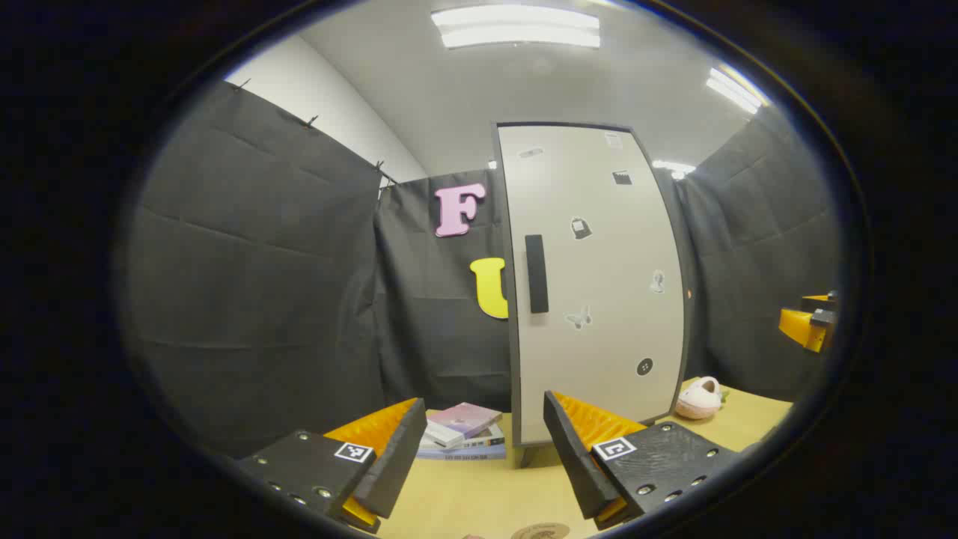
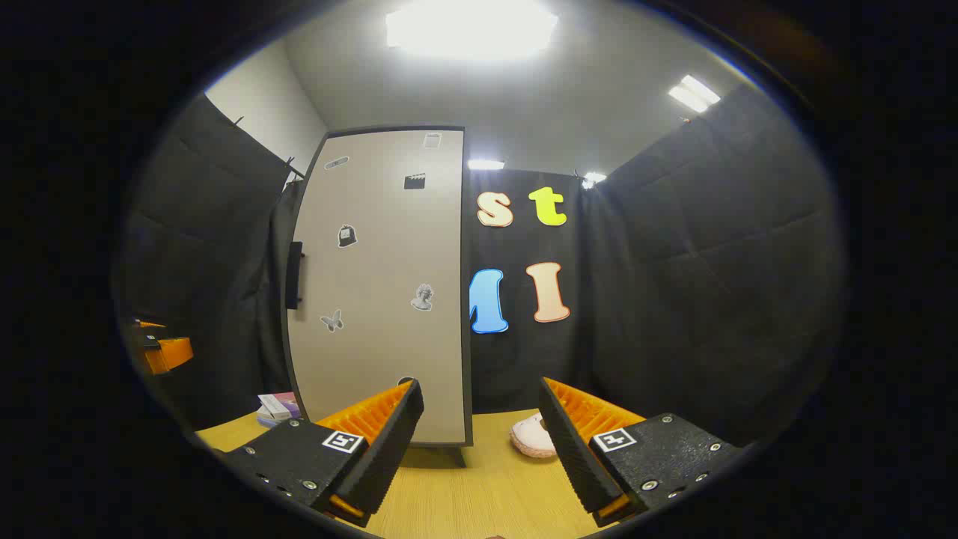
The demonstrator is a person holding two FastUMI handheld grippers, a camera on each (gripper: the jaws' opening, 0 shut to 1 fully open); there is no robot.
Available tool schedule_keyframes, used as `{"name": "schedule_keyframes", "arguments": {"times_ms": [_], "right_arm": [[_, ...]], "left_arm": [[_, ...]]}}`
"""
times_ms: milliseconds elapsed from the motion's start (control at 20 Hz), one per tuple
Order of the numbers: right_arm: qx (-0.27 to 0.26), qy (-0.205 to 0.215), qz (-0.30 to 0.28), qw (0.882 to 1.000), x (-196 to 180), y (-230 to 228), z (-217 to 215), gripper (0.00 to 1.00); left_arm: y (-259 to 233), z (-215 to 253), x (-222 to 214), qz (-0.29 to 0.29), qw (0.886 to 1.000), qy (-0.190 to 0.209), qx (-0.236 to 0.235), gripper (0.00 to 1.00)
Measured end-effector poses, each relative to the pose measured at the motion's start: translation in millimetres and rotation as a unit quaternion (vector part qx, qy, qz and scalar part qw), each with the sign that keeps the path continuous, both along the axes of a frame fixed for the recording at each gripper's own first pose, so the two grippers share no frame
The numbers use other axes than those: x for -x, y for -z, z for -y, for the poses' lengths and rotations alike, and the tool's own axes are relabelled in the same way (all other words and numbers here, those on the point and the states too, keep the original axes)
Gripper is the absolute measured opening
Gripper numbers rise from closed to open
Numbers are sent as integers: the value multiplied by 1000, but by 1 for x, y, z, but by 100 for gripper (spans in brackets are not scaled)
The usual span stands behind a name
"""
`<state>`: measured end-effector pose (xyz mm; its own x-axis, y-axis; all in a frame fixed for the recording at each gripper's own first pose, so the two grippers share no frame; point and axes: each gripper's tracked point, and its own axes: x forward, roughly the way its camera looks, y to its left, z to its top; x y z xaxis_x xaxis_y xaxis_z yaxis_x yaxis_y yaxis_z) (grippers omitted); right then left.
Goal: Open the cabinet door with the right hand, grasp the bottle in the cabinet with the left hand and place it on the coaster, then close the cabinet door with the right hand.
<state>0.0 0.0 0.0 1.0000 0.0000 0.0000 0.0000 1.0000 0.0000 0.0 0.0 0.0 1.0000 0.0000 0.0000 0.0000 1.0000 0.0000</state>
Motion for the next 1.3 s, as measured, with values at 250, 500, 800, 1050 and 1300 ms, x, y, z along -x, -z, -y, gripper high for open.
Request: {"name": "schedule_keyframes", "arguments": {"times_ms": [250, 500, 800, 1050, 1300], "right_arm": [[-3, 0, -2, 1000, 1, 1, -1, 95], [-3, -4, -5, 1000, 0, 4, -4, 95], [-7, -8, -8, 1000, -1, 5, -10, 95], [-5, -25, 0, 1000, -10, -6, -30, 95], [4, -54, 14, 998, -29, -23, -63, 95]], "left_arm": [[-3, 2, 3, 4, 1000, 2, -6, 90], [-3, 1, 6, 4, 1000, 2, -12, 90], [-4, -6, 9, 4, 1000, -3, -13, 90], [-4, -19, 14, 6, 1000, -15, -15, 90], [-9, -47, 24, 12, 999, -39, -20, 90]]}}
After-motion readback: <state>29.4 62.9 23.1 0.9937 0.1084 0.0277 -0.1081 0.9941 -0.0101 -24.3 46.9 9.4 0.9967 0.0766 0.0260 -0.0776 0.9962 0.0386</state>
